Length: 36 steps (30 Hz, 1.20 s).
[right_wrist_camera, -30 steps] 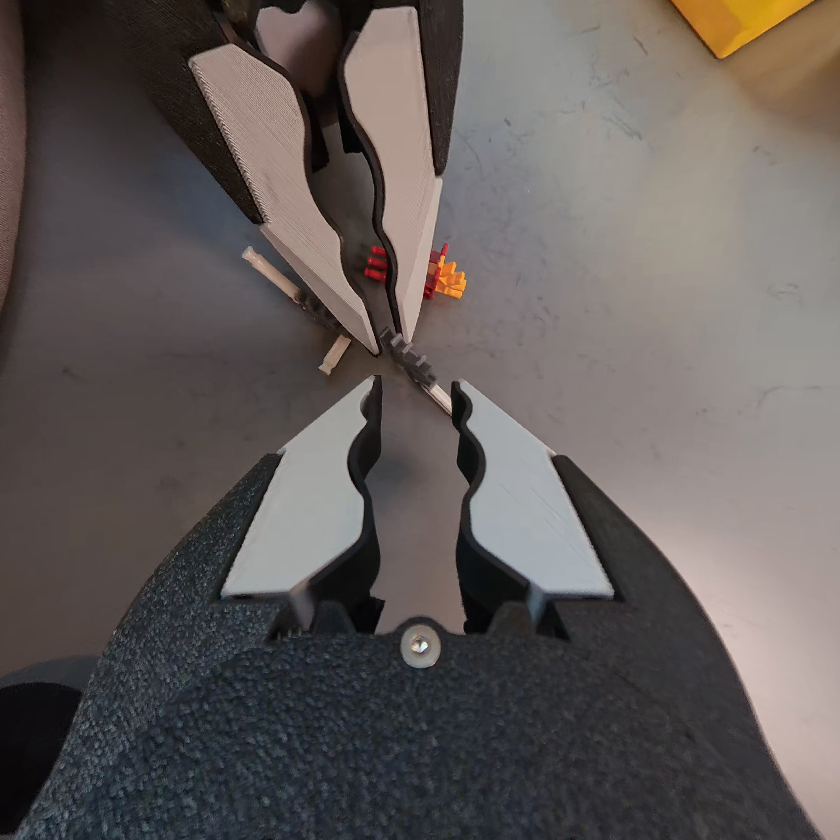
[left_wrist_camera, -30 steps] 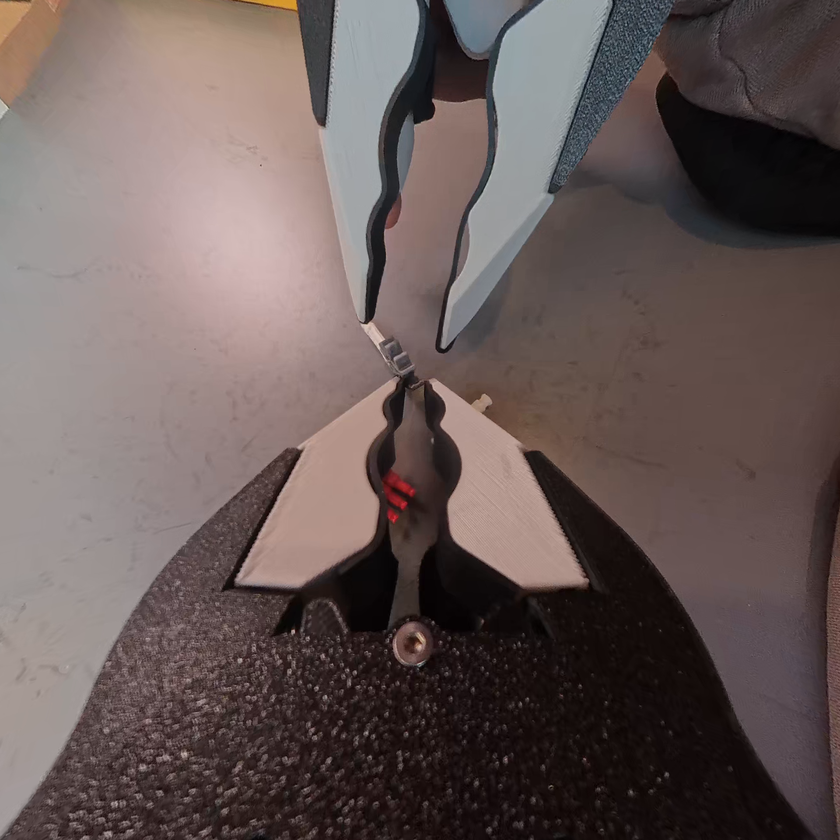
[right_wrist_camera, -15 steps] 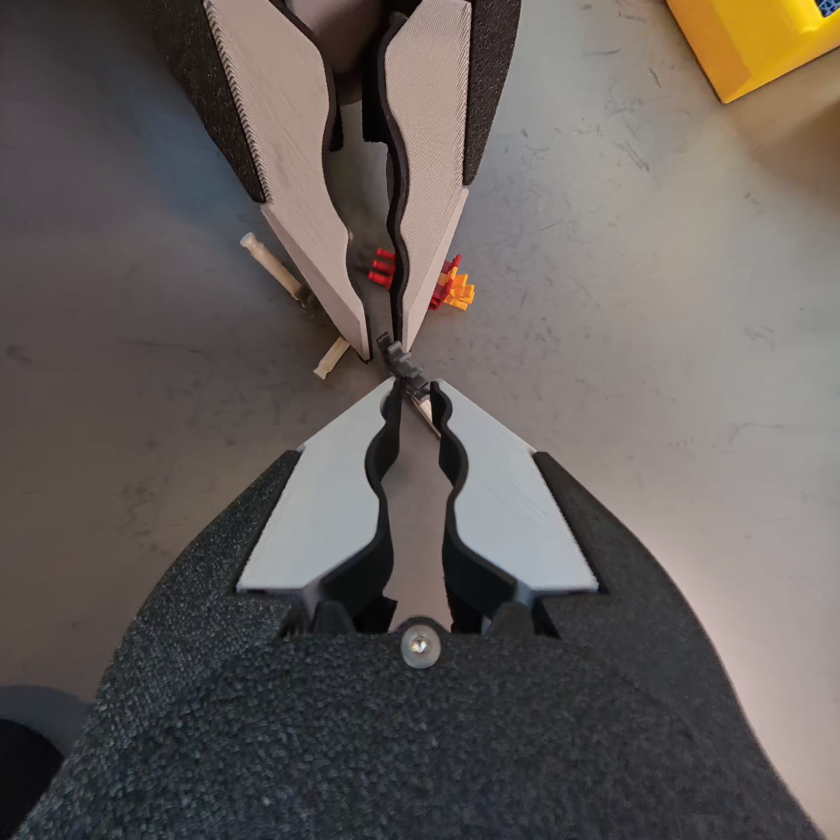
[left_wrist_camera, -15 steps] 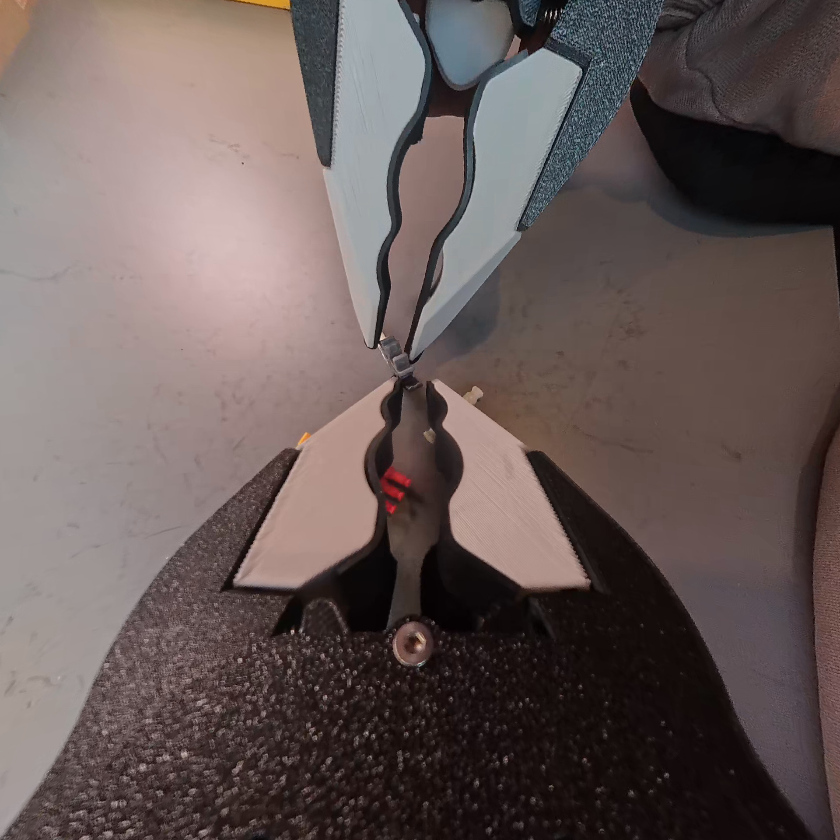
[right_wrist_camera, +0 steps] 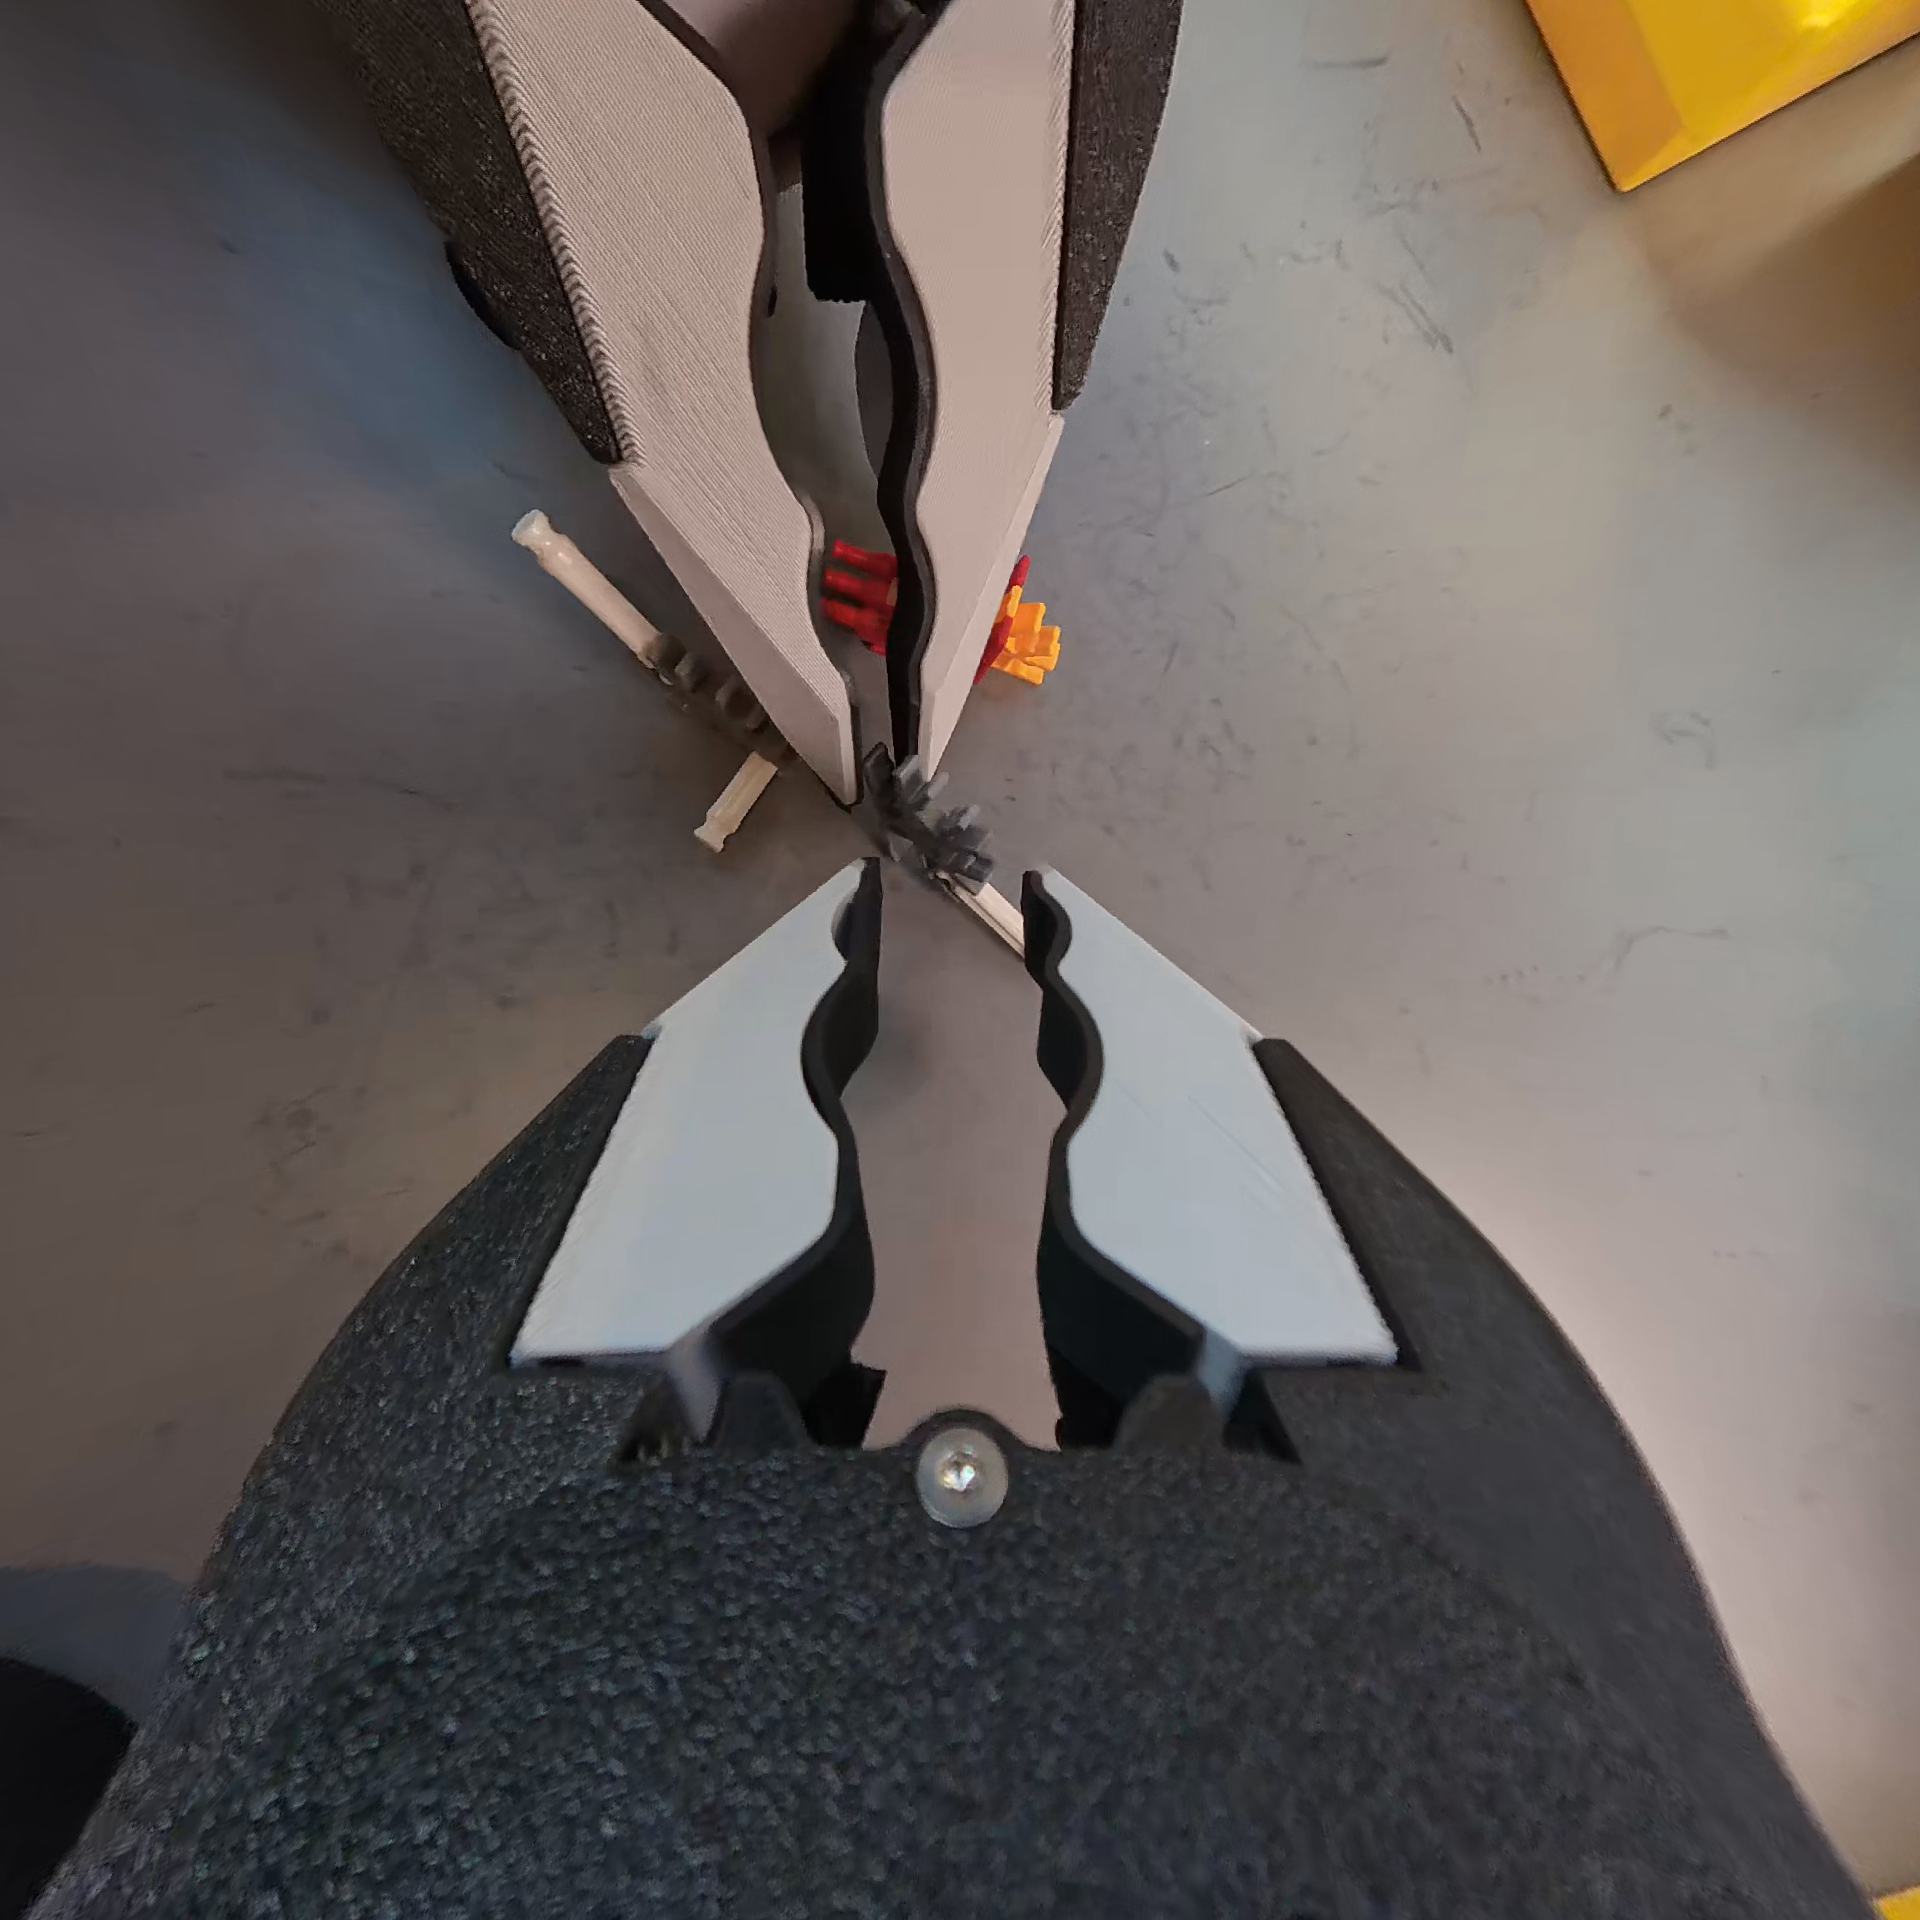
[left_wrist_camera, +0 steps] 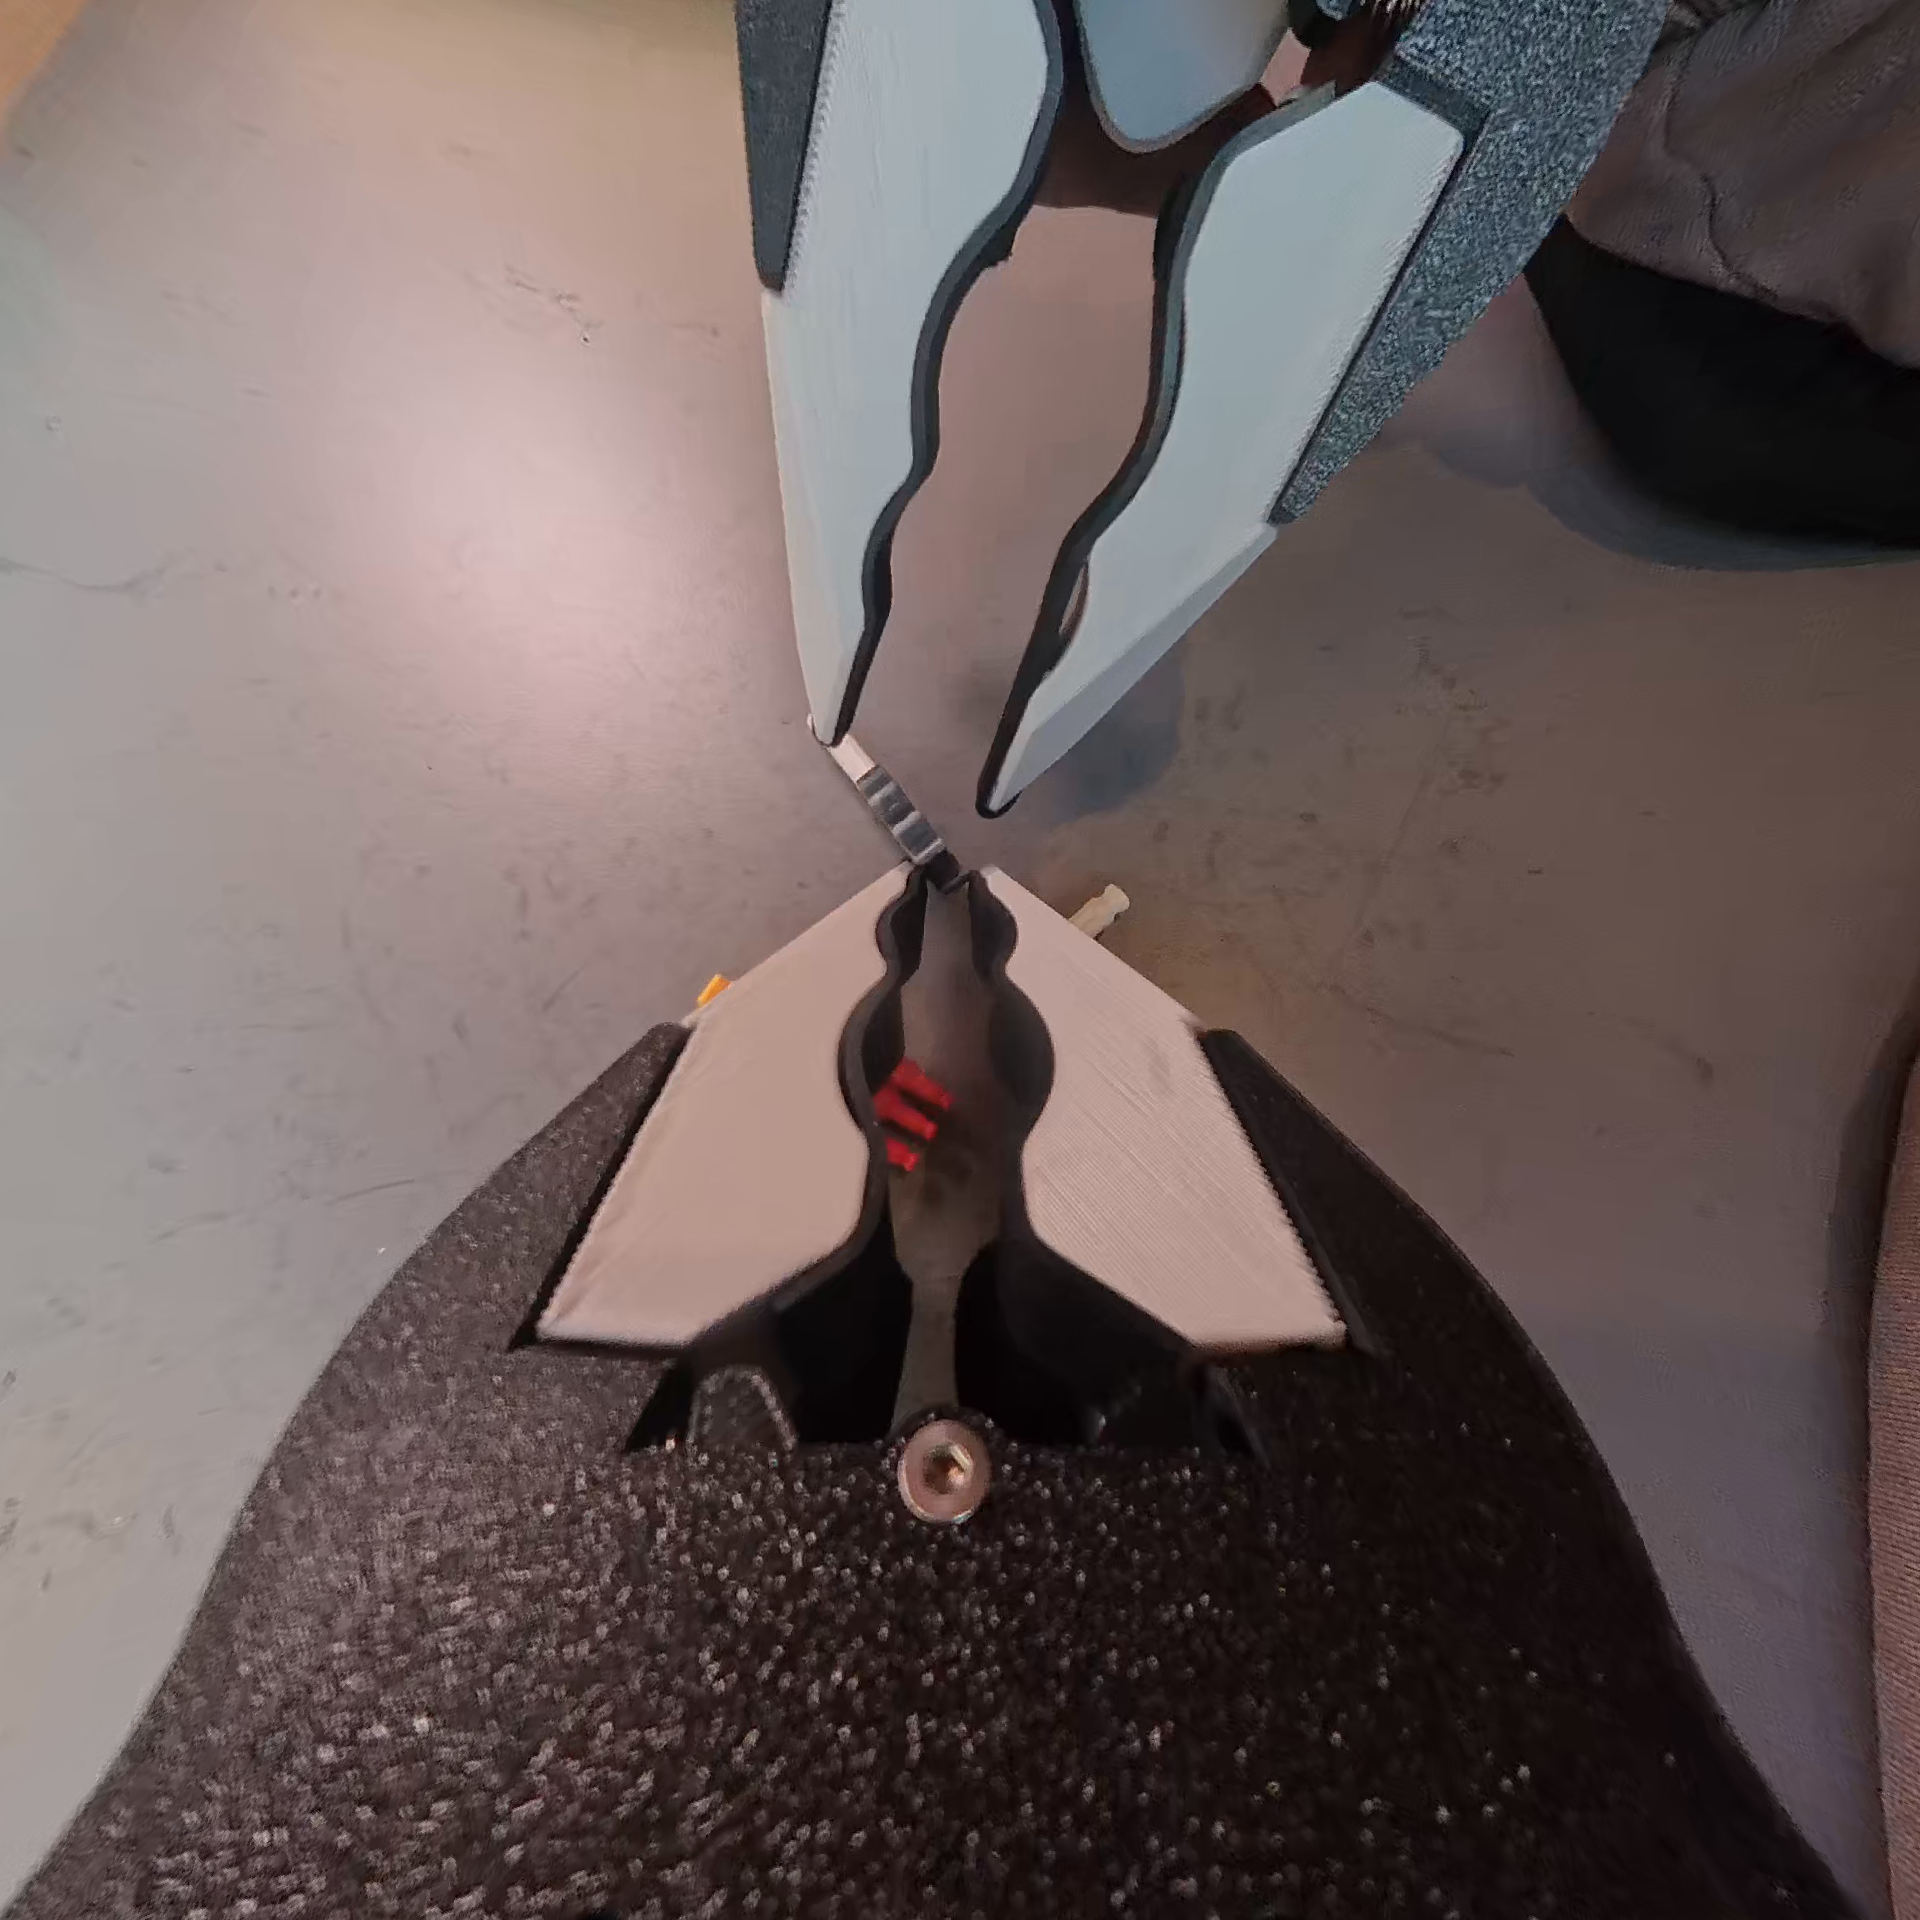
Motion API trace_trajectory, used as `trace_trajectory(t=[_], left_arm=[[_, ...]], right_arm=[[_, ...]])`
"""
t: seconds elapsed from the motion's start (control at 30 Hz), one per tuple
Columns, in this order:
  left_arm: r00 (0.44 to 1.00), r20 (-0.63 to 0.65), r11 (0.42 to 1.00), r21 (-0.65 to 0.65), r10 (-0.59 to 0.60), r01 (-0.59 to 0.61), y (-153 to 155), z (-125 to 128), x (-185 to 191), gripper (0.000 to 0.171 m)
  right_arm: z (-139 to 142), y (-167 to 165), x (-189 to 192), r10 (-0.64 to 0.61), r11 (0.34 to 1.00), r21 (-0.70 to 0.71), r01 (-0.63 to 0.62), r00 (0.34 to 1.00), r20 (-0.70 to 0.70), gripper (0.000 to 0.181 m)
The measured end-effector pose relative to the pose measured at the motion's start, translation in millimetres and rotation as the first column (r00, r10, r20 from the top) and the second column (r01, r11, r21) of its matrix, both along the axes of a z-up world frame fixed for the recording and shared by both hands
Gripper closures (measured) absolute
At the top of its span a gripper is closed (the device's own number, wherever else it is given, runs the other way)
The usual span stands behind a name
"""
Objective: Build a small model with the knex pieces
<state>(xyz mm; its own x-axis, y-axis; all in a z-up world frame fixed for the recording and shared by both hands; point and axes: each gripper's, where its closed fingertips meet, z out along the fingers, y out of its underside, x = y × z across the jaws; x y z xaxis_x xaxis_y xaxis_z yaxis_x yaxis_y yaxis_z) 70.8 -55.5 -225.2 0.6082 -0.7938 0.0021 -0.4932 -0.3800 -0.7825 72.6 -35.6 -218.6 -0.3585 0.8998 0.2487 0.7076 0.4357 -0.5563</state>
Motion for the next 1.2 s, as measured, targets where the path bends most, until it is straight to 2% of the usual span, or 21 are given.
trace_trajectory(t=[0.13, 0.3, 0.47, 0.63, 0.77, 0.97, 1.07, 1.2], left_arm=[[1.0, 0.014, 1.0, -0.015, 0.012, -0.012, 1.5, 0.1, 0.6, 0.165], [1.0, 0.018, 1.0, -0.011, 0.008, -0.008, 1.1, 0.8, 0.7, 0.165], [0.996, 0.047, 0.997, 0.019, -0.077, 0.076, -7.3, 12.2, -1.3, 0.16], [0.983, 0.141, 0.989, -0.077, -0.117, 0.128, -18.6, 18.1, -15.1, 0.157], [0.97, 0.199, 0.975, -0.146, -0.139, 0.17, -26.6, 19.9, -6.4, 0.154], [0.977, 0.12, 0.961, -0.194, -0.177, 0.198, -32.6, 5.0, -0.5, 0.152], [0.977, 0.057, 0.961, -0.177, -0.204, 0.211, -35.7, -0.3, -4.1, 0.151], [0.978, 0.055, 0.96, -0.188, -0.2, 0.206, -37.1, -0.6, -8.5, 0.152]], right_arm=[[-3.6, -5.8, -3.6, 0.008, 1.0, 0.014, -0.008, 1.0, 0.013, 0.154], [-8.1, -4.8, -8.6, 0.015, 1.0, 0.016, -0.015, 1.0, -0.005, 0.16], [-6.4, -10.4, -5.3, 0.061, 0.996, -0.067, -0.064, 0.997, -0.043, 0.16], [-9.3, -14.1, 1.5, 0.088, 0.987, -0.127, -0.096, 0.994, -0.062, 0.16], [-10.3, -13.8, 12.4, 0.071, 0.986, -0.146, -0.084, 0.993, -0.09, 0.161], [-12.9, -17.0, 18.8, 0.069, 0.983, -0.164, -0.082, 0.994, -0.086, 0.161], [-12.8, -19.0, 18.9, 0.07, 0.982, -0.169, -0.084, 0.994, -0.086, 0.161], [-13.0, -19.2, 18.3, 0.067, 0.983, -0.168, -0.08, 0.994, -0.086, 0.162]])
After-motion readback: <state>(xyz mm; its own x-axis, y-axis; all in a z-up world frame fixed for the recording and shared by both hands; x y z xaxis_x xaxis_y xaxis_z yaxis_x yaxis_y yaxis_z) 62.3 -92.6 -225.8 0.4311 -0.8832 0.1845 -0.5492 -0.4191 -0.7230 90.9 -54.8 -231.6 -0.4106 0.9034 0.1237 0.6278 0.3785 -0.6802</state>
